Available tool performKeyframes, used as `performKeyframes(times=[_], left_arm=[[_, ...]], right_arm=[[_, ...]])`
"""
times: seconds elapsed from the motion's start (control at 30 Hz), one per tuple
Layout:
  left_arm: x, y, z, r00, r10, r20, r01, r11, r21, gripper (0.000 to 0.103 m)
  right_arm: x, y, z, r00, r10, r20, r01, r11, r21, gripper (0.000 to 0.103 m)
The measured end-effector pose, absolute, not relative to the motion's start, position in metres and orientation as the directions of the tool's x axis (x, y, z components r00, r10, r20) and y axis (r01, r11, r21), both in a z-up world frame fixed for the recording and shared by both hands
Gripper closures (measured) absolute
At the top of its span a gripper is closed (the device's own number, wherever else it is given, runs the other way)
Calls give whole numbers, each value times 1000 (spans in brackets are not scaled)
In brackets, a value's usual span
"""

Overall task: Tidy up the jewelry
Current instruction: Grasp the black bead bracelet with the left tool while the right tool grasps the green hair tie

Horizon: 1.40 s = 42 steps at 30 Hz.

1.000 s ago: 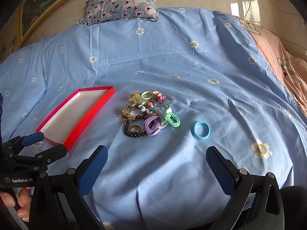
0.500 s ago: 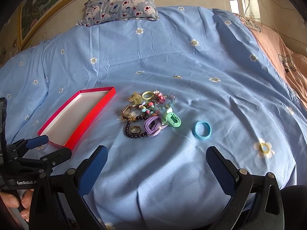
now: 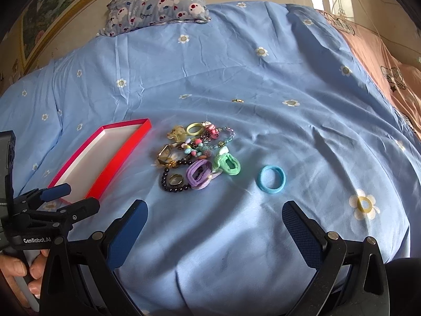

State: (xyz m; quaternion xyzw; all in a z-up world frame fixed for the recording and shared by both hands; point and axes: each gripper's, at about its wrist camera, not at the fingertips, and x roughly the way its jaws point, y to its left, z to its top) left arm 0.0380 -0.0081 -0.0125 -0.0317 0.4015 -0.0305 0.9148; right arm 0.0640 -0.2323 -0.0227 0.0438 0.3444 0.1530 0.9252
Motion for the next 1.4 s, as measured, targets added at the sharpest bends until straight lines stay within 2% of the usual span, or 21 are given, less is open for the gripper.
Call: performKeyframes(times=[0.23, 0.33, 0.4, 0.53, 0.6, 0.8, 0.87, 1.03, 1.2, 1.33, 1.4], left_arm=[[64, -11, -15, 651, -120, -749, 53, 992, -114, 6], [75, -16, -18, 636, -143, -758, 70, 989, -128, 11], [82, -20, -20, 628, -148, -764, 79, 989, -126, 14], [97, -25, -24, 609, -160, -777, 94, 987, -130, 19], [104, -26, -26, 597, -167, -784, 99, 986, -134, 22], [123, -30, -34, 557, -209, -804, 130, 978, -163, 29], [129, -33, -37, 545, -222, -809, 142, 975, -172, 33], [146, -38, -49, 502, -245, -830, 159, 969, -189, 52], [155, -43, -53, 496, -255, -830, 181, 965, -188, 61], [158, -46, -56, 485, -276, -830, 207, 958, -197, 85], [158, -48, -57, 480, -292, -827, 225, 952, -206, 94]], right_arm=[[78, -246, -20, 719, 292, -631, -217, 956, 195, 4], [86, -247, -19, 714, 282, -641, -208, 959, 190, 11], [93, -247, -20, 707, 284, -648, -208, 959, 193, 22], [108, -243, -23, 682, 297, -669, -217, 955, 203, 38], [117, -240, -27, 662, 311, -681, -225, 950, 216, 51], [138, -234, -36, 616, 341, -710, -241, 940, 242, 62], [145, -232, -39, 602, 347, -720, -246, 938, 246, 63], [160, -227, -47, 576, 347, -740, -251, 937, 244, 66], [173, -223, -57, 546, 350, -761, -253, 935, 248, 70], [177, -218, -64, 532, 349, -771, -260, 934, 244, 80], [177, -218, -64, 531, 349, -772, -262, 934, 242, 89]])
